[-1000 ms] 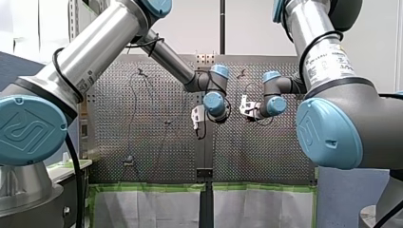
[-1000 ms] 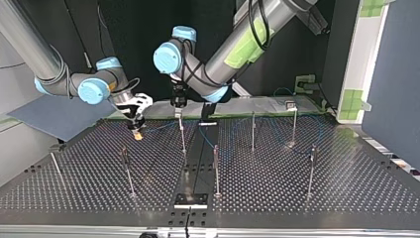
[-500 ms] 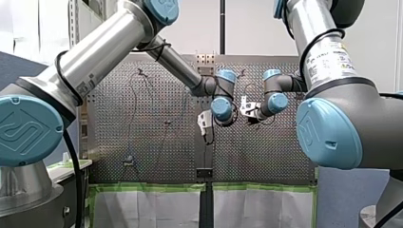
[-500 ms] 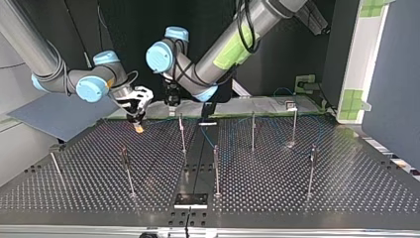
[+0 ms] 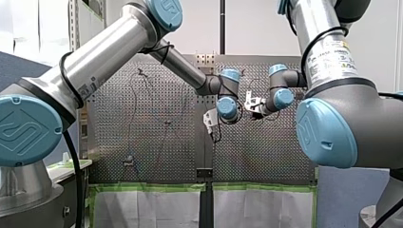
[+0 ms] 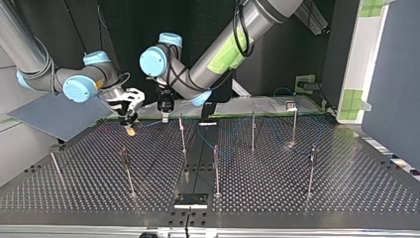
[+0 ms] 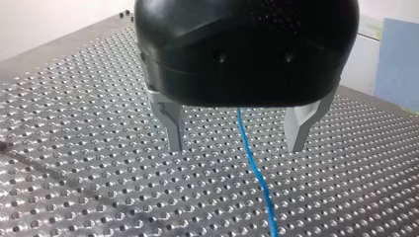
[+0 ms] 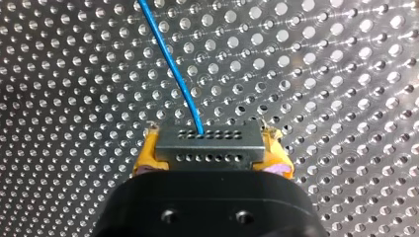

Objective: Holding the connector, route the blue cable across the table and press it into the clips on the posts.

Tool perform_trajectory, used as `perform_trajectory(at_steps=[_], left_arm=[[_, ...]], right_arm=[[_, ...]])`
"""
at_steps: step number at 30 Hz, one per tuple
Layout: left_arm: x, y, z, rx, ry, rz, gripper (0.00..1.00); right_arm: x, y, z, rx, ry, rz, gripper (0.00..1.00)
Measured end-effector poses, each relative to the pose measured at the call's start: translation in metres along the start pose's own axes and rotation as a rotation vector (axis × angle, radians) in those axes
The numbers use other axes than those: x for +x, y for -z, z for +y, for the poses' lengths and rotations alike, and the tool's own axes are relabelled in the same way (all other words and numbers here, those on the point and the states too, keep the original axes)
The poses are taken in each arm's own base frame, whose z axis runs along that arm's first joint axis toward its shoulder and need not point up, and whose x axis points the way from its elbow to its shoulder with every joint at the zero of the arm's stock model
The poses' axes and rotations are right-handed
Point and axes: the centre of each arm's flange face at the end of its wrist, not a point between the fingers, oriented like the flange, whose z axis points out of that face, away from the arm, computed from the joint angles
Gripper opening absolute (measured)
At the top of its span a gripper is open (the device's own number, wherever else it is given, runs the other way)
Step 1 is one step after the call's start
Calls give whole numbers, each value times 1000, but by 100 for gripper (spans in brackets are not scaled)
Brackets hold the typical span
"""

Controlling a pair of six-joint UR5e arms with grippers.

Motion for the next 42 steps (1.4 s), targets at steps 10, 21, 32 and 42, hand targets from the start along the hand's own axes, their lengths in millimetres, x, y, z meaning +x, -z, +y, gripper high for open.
perform_trajectory(at_steps=[10, 21, 32, 42], left_arm=[[20, -8, -7, -18, 5, 33, 100], [26, -36, -13, -67, 44, -26, 100], [41, -48, -22, -62, 47, -19, 100], [61, -61, -13, -83, 39, -4, 100]], right_arm=[[4, 2, 7, 17, -2, 4, 0], [4, 2, 3, 59, 3, 0, 0], [5, 2, 4, 70, 0, 1, 0], [6, 2, 8, 67, -3, 5, 0]])
